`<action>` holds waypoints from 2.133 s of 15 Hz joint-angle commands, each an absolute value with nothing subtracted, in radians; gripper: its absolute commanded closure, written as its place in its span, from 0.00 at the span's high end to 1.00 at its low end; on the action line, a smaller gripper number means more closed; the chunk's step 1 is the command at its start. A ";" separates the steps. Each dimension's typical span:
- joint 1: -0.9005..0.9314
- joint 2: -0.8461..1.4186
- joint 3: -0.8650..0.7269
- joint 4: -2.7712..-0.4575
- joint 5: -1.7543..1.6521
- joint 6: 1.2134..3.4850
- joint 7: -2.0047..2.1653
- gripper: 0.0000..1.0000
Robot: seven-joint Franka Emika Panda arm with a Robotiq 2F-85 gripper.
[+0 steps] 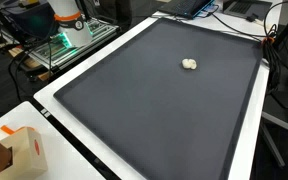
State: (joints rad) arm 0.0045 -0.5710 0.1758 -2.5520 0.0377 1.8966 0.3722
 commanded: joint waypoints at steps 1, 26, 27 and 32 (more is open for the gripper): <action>0.011 -0.570 0.170 -2.551 0.034 1.895 0.375 1.00; 0.045 0.112 0.081 -2.047 0.265 2.314 0.145 1.00; 0.044 0.152 0.083 -2.017 0.291 2.323 0.141 1.00; 0.033 0.331 0.081 -1.907 0.385 2.337 0.199 1.00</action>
State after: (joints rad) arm 0.0351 0.2282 0.0902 -1.9753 0.3408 2.3339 0.1603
